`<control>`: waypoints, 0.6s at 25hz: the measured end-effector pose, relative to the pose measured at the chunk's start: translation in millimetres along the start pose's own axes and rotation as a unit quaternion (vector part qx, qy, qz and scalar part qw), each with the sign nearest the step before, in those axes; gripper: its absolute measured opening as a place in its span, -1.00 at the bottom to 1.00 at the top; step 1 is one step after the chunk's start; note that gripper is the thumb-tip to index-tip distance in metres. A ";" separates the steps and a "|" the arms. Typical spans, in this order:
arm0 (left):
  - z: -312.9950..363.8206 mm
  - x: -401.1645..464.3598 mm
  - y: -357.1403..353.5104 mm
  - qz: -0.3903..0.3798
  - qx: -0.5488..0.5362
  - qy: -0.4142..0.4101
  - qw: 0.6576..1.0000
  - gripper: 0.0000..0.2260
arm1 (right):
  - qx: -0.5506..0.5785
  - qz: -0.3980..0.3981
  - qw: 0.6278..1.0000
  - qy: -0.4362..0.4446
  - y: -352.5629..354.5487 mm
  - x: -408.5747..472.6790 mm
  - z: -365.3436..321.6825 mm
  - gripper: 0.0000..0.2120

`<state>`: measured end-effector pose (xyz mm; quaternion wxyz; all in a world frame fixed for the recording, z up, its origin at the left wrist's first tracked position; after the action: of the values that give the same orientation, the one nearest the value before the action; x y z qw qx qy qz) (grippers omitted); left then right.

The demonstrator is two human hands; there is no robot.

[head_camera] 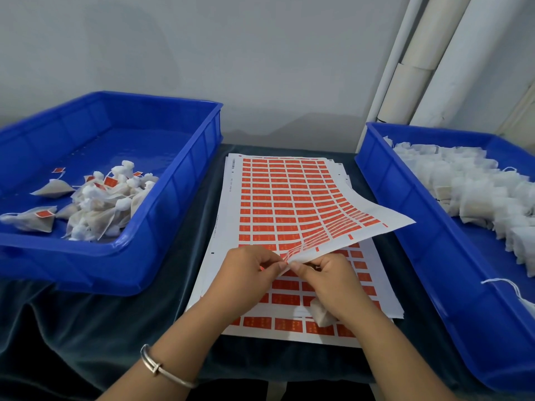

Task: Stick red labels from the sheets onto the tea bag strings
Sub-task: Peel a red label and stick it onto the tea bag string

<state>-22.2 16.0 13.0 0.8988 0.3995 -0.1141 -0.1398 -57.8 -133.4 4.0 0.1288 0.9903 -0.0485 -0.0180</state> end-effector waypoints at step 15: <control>0.9 -9.5 0.9 0.015 -0.161 0.077 0.984 -0.92 | 0.130 0.029 0.990 -0.039 4.1 -4.5 7.8 -0.86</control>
<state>-31.3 19.2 13.3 0.9594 0.2578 -0.0262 -0.1118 -63.1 -138.9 -2.4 -0.0025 0.9954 -0.0837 -0.0461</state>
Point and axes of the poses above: each hand's wrist, its own x-axis towards the middle knuckle, its own y-axis out of the back of the hand, z = x × y, the point moved 3 cm from there along x, towards the middle knuckle, and after that the axes turned 8 degrees about x, right-handed, at the moved point
